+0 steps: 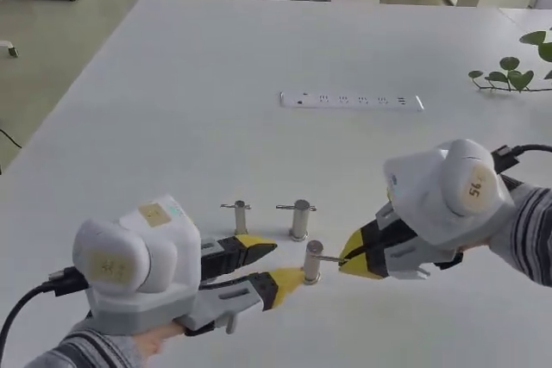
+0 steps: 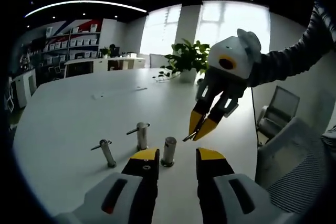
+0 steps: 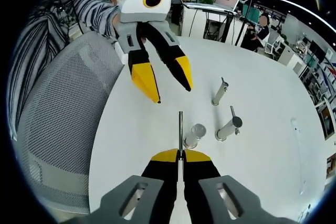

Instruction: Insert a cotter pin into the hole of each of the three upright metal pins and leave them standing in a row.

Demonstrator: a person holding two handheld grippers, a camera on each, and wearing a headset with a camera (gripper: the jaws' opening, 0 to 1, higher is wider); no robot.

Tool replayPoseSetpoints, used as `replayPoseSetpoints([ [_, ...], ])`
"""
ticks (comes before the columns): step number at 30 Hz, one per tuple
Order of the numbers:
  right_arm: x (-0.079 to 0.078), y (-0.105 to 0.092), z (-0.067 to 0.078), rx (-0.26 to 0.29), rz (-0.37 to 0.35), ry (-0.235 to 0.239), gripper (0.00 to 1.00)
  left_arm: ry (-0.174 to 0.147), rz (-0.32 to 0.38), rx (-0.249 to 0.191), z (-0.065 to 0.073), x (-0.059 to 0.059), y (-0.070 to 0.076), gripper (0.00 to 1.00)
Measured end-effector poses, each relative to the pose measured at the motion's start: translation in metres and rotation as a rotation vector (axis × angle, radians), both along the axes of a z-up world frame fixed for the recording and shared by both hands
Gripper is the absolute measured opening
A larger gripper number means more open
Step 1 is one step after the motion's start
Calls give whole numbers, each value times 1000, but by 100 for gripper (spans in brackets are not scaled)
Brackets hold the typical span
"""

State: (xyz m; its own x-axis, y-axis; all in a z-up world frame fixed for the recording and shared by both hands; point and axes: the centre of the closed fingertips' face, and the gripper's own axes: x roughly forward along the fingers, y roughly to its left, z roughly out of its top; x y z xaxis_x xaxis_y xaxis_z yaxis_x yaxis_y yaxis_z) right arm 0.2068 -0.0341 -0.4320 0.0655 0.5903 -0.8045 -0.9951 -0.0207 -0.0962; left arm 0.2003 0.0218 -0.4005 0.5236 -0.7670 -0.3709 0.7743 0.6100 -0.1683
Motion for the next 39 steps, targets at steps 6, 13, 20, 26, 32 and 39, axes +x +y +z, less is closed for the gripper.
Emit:
replayPoseSetpoints([
  [6, 7, -10, -9, -26, -11, -4, 0, 17, 50, 19, -11, 7, -3, 26],
  [13, 14, -19, -21, -60, -19, 2, 0, 44, 84, 76, -33, 18, -8, 25],
  [20, 21, -24, -25, -72, -28, 0, 0, 57, 85, 89, -44, 22, -18, 24],
  [26, 27, -25, -27, -80, -30, -8, 0, 65, 96, 107, -52, 26, -25, 23],
  [32, 28, -23, -27, -84, -12, -13, 0, 87, 120, 93, -57, 31, -34, 22],
  [39, 27, -21, -25, -89, 15, -25, 0, 97, 142, 88, -59, 35, -37, 18],
])
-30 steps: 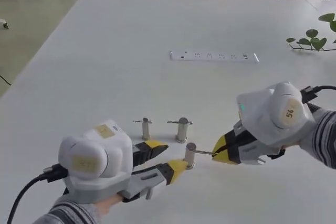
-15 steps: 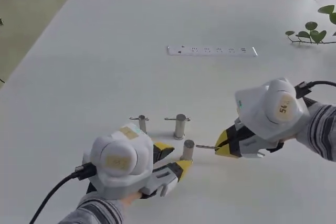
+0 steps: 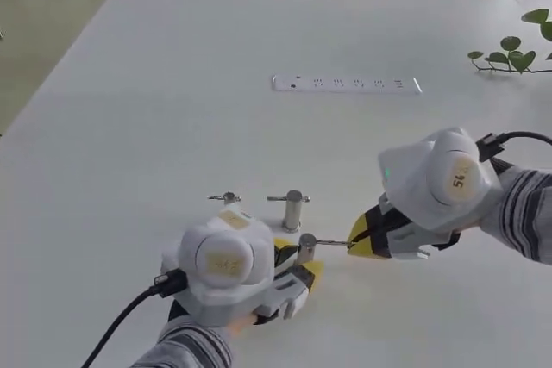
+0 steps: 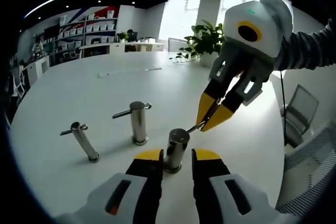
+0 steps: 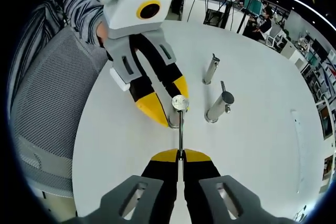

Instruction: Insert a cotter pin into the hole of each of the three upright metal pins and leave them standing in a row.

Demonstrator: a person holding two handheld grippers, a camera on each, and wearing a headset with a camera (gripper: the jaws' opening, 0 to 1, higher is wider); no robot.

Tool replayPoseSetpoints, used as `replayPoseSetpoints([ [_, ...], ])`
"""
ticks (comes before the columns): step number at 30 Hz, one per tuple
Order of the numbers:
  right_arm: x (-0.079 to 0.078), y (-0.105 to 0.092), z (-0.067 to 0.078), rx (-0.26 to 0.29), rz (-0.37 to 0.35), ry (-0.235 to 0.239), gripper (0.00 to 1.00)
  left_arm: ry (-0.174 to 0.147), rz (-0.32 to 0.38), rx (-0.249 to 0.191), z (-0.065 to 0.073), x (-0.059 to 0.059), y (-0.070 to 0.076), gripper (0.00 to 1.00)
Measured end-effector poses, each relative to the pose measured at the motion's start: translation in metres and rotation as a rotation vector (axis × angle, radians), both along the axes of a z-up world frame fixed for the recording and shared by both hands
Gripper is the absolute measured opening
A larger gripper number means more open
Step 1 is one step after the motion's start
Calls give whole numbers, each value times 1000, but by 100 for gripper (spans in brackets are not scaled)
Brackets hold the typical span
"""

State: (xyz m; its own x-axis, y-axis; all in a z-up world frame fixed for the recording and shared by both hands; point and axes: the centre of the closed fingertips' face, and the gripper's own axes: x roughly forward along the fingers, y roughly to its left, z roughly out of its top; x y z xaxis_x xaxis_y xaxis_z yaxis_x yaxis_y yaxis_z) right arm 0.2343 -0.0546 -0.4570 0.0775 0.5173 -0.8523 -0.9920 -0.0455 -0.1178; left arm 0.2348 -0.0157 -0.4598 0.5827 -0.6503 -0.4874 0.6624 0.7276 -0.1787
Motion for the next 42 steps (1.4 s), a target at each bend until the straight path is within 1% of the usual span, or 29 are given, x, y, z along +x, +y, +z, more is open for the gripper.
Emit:
replayPoseSetpoints([
  [4, -1, 0, 0, -5, 9, 1, 0, 15, 21, -3, -3, 3, 0, 15],
  [13, -4, 4, 3, 3, 30, -5, 0, 20, 32, -2, -5, 3, 0, 11],
  [20, -5, 10, 6, 11, 33, -9, 0, 14, 28, 2, -6, 3, 0, 11],
  [24, -6, 15, 7, 16, 41, -11, 0, 1, 28, 7, -6, 3, 0, 11],
  [29, -6, 21, 8, 19, 39, -11, 0, 0, 42, -6, -7, 4, 0, 11],
  [37, -5, 28, 7, 26, 38, -11, 0, -7, 57, -13, -8, 5, 0, 11],
  [42, -4, 32, 7, 32, 28, -15, 0, 0, 65, -23, -8, 5, 0, 11],
])
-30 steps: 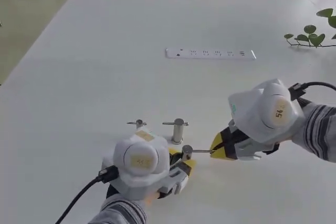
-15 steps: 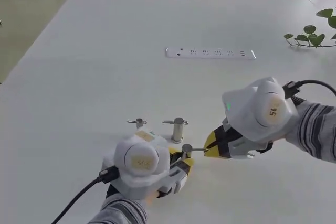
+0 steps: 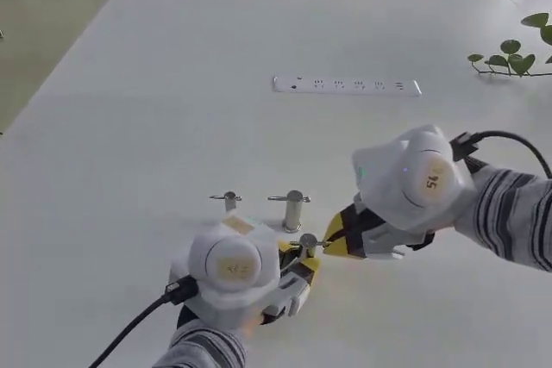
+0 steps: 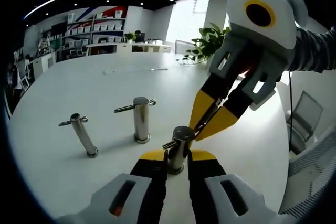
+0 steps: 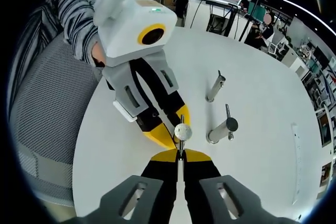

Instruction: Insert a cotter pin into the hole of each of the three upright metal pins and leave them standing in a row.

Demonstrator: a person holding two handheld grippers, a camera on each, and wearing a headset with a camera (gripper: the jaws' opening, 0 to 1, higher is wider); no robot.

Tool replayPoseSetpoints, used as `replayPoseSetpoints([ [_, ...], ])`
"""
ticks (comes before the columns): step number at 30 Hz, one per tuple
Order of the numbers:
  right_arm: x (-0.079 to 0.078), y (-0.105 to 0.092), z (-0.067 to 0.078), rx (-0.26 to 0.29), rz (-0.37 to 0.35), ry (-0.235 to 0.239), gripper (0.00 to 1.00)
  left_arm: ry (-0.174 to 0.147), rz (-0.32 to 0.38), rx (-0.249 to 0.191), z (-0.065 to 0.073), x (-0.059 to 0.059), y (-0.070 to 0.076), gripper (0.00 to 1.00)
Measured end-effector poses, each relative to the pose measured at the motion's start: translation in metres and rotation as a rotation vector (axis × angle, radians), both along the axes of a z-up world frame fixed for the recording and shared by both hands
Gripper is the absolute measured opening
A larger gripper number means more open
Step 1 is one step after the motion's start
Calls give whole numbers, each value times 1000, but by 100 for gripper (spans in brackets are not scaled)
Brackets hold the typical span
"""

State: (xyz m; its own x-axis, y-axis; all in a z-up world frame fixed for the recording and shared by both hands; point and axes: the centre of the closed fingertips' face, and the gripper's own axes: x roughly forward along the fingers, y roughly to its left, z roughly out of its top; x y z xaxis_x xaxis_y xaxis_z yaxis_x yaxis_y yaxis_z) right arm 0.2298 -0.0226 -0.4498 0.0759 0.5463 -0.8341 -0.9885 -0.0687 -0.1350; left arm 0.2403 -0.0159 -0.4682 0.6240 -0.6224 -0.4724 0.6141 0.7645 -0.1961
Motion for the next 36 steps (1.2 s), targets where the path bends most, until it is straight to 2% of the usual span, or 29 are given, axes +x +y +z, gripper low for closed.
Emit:
replayPoseSetpoints([
  [10, 1, 6, 3, 30, -15, -9, 0, -5, 5, -2, 0, 1, 0, 11],
  [14, 3, 4, 10, 62, -57, 7, 6, -7, 4, 1, 1, 1, 0, 11],
  [23, 1, -6, 15, 69, -88, 29, 1, -3, 11, -3, 0, 0, -1, 11],
  [36, 0, 0, 13, 74, -88, 37, 0, 5, 13, -10, 0, 0, -1, 11],
])
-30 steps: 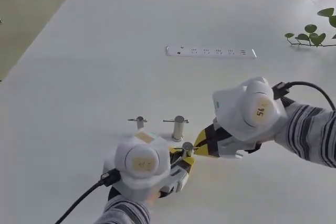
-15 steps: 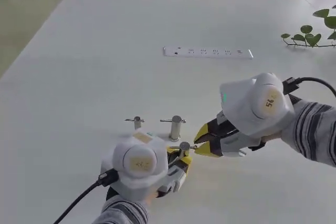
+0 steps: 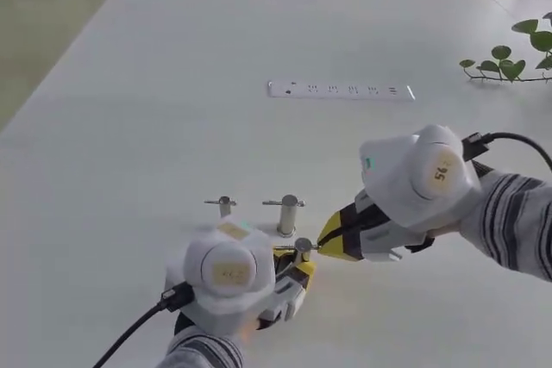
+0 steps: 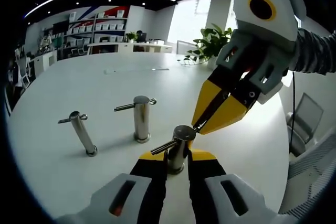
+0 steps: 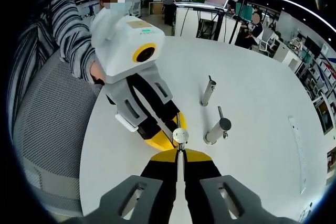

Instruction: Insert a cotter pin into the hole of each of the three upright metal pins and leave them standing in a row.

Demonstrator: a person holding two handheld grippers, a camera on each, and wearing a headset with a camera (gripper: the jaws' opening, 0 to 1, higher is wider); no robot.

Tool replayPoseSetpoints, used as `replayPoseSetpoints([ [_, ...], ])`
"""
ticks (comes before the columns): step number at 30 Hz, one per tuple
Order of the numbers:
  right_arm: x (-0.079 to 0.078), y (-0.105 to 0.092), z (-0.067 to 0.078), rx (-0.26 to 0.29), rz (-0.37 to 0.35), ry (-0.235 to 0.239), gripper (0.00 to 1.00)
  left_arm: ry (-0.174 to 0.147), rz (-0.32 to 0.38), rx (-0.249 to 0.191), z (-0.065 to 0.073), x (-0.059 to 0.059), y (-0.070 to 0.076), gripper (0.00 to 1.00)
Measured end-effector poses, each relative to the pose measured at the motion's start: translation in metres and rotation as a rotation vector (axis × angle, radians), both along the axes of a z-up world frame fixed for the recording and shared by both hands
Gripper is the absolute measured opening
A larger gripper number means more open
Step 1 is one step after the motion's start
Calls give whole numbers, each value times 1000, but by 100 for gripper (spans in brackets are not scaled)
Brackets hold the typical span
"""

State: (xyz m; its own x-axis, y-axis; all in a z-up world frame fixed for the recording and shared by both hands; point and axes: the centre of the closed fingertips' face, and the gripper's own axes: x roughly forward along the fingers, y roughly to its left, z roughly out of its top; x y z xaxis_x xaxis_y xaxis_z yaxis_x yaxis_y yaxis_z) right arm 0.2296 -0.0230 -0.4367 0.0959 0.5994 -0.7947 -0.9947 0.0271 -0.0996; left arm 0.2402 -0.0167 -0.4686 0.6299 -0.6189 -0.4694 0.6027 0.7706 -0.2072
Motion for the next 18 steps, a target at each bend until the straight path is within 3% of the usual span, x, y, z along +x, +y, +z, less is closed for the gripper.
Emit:
replayPoseSetpoints([
  [11, 0, 1, 0, -3, -4, 1, 0, 0, -4, 7, 0, 0, 0, 11],
  [14, 1, 2, 0, 5, -22, 5, 1, 12, 2, 4, -1, -1, 0, 12],
  [18, 3, 4, 1, 14, -41, 2, 14, 7, -17, 32, -2, -5, 4, 19],
])
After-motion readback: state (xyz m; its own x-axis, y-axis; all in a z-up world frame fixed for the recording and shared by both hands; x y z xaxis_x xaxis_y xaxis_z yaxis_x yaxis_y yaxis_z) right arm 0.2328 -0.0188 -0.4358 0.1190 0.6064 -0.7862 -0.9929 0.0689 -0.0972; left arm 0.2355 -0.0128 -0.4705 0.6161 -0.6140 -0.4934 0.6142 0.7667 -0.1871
